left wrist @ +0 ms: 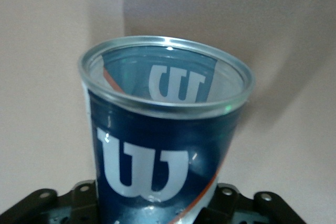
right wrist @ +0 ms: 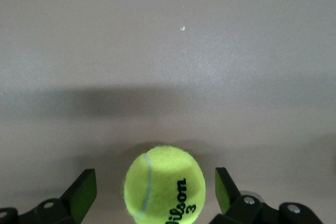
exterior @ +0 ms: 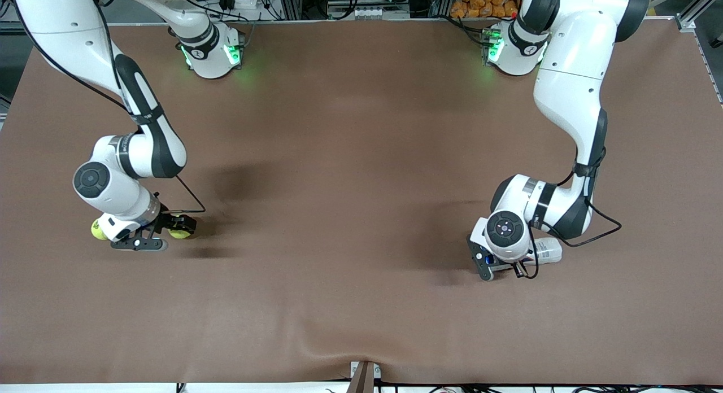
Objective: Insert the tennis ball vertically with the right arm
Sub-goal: 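Lift the can upright with the left gripper while the right gripper grasps a ball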
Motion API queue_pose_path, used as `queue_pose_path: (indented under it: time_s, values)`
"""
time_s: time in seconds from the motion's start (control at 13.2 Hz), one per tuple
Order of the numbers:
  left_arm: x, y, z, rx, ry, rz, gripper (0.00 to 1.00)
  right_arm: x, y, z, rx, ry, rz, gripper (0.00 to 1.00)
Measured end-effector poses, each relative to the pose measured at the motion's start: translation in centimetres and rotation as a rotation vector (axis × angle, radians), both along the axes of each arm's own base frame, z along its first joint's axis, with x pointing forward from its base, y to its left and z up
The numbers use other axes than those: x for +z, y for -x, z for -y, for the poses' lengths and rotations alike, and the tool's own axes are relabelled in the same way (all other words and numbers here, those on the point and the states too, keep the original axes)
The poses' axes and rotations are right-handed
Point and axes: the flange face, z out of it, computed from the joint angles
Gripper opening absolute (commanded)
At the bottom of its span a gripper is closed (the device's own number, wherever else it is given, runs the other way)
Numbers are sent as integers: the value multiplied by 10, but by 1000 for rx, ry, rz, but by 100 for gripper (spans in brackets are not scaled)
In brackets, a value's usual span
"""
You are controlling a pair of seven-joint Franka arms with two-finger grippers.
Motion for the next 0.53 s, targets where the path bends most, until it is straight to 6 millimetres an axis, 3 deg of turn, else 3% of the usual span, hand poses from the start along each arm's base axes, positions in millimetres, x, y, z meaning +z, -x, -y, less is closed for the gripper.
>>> queue_pose_path:
  time_s: [0.15,0.3,0.53]
  values:
    - [8,-4,0,-17,4,8,60,-5,2,0,-2,0,-10,100]
    - [27,-10,4,-37,17,37,60,-11,6,0,-3,0,-22,100]
    - [79,-6,45,-81,95,93,60,-18,8,2,-7,0,-27,100]
